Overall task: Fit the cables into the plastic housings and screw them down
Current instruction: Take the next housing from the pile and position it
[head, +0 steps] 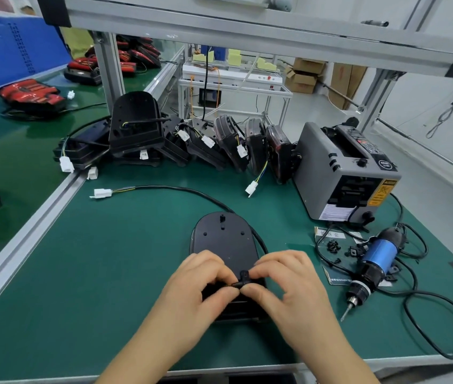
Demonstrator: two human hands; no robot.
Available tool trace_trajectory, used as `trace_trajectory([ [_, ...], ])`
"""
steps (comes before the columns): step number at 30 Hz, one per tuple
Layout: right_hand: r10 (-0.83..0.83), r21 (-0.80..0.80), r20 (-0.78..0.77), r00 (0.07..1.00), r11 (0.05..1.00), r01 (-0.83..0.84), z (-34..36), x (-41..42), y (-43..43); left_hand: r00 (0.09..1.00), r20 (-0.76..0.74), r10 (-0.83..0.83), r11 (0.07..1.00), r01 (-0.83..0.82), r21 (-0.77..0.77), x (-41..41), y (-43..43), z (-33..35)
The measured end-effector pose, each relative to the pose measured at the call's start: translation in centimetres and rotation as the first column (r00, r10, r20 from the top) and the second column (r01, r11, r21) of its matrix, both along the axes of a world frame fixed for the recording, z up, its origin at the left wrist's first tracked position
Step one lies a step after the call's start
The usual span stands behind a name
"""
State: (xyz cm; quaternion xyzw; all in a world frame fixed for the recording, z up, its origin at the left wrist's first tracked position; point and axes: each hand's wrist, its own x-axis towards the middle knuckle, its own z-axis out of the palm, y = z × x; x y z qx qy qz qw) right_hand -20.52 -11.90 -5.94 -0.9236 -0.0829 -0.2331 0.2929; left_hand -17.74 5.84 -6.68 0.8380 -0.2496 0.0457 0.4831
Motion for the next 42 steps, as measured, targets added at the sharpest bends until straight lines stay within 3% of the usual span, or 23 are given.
trace_trajectory([
  [6, 0.027, -0.036, -0.078, 0.997, 0.999, -0.03, 0.6, 0.4, -0.2, 0.959, -0.28, -0.039, 0.986, 0.083, 0.145, 2.7, 0.2, 2.5],
  [10, 0.044, -0.054, -0.105, 0.993, 0.997, -0.05, 0.6, 0.6, -0.4, 0.918, -0.394, -0.038, 0.982, 0.107, 0.154, 3.6, -0.7, 3.3],
  [22, 0.078, -0.009, -0.158, 0.984, 0.997, -0.08, 1.2, 1.5, -2.8, 0.91, -0.412, 0.051, 0.984, 0.025, 0.176, 3.2, -1.4, 2.5],
  [24, -0.101, -0.103, -0.123, 0.987, 0.991, 0.088, 2.1, 2.4, -6.1, 0.899, -0.434, 0.051, 0.986, 0.023, 0.164, 3.1, -1.4, 2.4],
  [26, -0.339, -0.349, -0.167, 0.926, 0.898, 0.266, 3.1, 3.3, -9.7, 0.896, -0.44, 0.049, 0.987, 0.023, 0.157, 3.1, -1.3, 2.4],
  [29, -0.508, -0.641, -0.257, 0.822, 0.727, 0.248, 3.2, 4.5, -13.2, 0.892, -0.451, 0.042, 0.989, 0.027, 0.145, 3.0, -1.3, 2.4],
  [35, -0.498, -0.735, -0.33, 0.802, 0.669, 0.113, 1.6, 6.0, -14.6, 0.893, -0.447, 0.056, 0.988, 0.016, 0.155, 2.7, -1.4, 2.8],
  [42, -0.491, -0.74, -0.334, 0.805, 0.666, 0.099, 0.6, 6.8, -15.2, 0.891, -0.451, 0.056, 0.99, 0.01, 0.143, 2.7, -1.4, 2.9],
])
